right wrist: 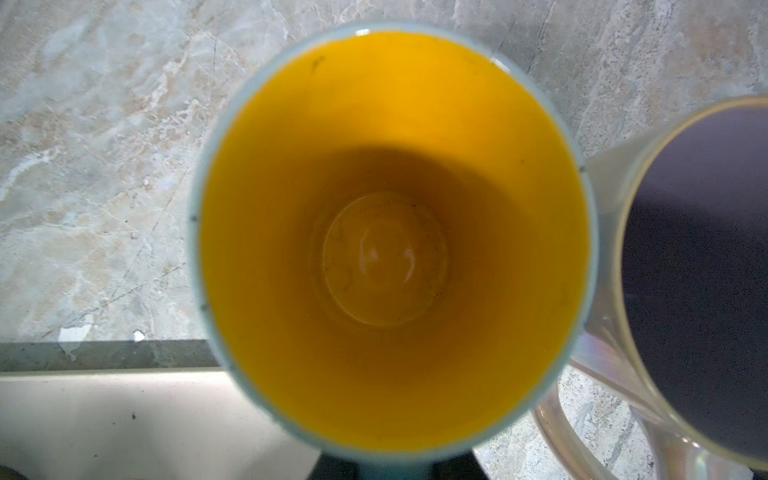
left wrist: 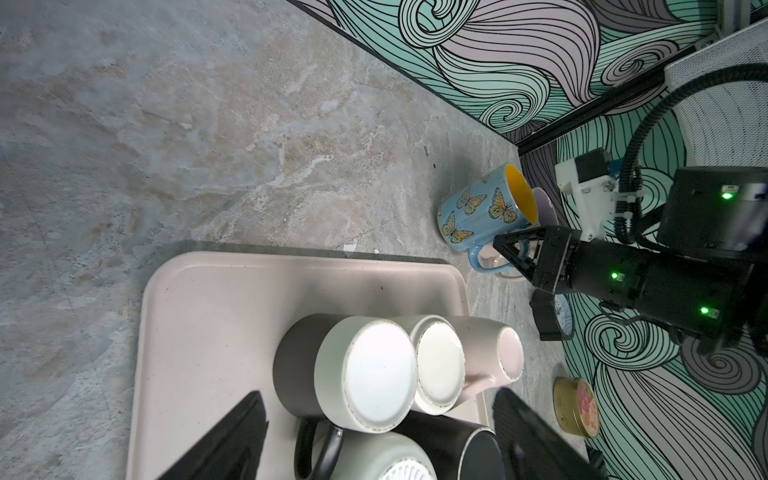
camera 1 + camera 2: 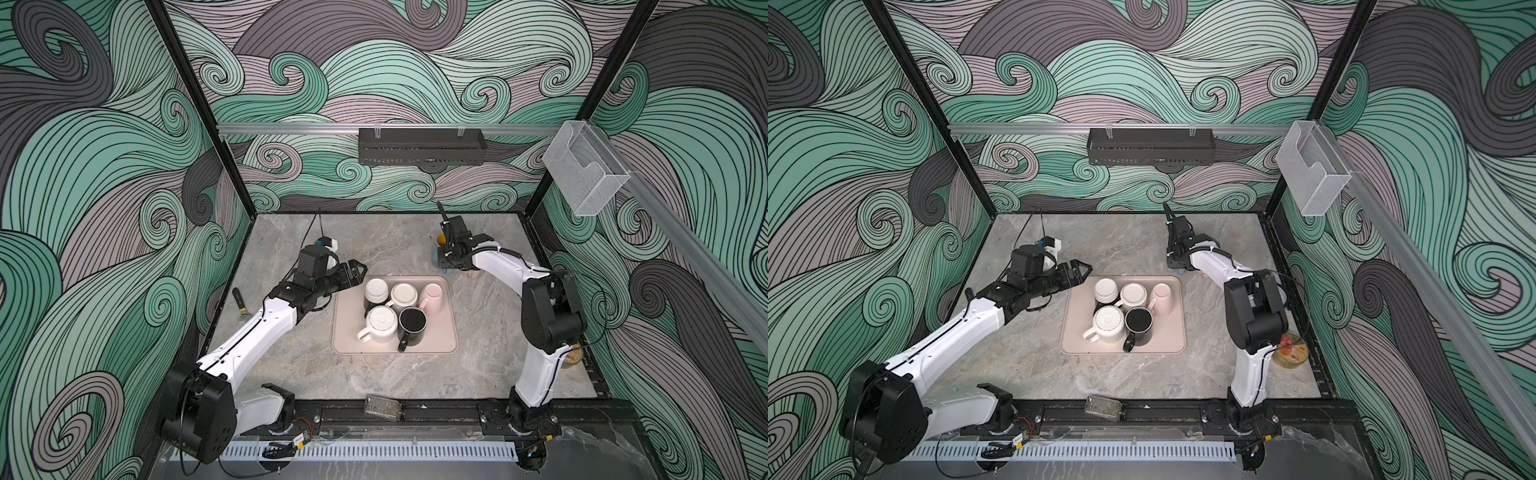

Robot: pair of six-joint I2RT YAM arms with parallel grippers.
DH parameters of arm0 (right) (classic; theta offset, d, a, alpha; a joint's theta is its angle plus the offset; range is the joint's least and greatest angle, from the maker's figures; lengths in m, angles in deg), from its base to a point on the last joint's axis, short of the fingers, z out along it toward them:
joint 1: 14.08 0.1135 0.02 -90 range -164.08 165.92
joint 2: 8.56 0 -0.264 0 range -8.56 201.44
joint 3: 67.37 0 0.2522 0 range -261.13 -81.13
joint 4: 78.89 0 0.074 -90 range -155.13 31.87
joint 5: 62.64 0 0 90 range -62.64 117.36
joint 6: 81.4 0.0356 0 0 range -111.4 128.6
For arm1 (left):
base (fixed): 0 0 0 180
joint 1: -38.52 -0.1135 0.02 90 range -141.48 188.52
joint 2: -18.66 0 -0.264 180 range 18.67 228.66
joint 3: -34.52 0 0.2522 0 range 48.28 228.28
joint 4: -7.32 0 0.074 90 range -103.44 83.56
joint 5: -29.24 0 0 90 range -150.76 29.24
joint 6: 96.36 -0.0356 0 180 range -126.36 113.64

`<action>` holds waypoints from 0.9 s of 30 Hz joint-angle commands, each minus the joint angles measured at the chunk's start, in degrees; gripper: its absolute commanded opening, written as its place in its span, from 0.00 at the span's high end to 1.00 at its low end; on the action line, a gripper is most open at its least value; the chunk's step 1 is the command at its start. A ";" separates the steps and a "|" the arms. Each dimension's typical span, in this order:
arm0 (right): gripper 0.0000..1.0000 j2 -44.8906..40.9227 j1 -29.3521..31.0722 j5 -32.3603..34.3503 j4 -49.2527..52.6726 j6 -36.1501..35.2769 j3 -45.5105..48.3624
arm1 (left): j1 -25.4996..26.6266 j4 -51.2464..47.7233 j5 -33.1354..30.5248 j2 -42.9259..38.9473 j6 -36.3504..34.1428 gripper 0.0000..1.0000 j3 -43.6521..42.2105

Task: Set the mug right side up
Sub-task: 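Lower the blue butterfly mug upright beside the pink mug with the right gripper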

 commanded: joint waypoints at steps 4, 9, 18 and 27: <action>1.00 -1.02 -0.31 1.46 -6.25 0.94 0.81 | 0.63 1.04 -0.78 0.95 -0.50 0.13 -0.51; 1.00 -1.30 -0.50 1.11 -7.24 1.28 2.36 | 0.98 1.19 -0.37 2.02 -1.19 0.13 -0.41; 0.95 -3.64 -0.75 2.07 -8.50 1.51 6.06 | 1.77 1.89 0.16 3.72 -1.79 0.13 -0.40; 0.77 -4.76 -0.76 0.32 -10.08 3.57 7.62 | 2.74 2.27 0.32 5.21 -2.29 0.13 0.06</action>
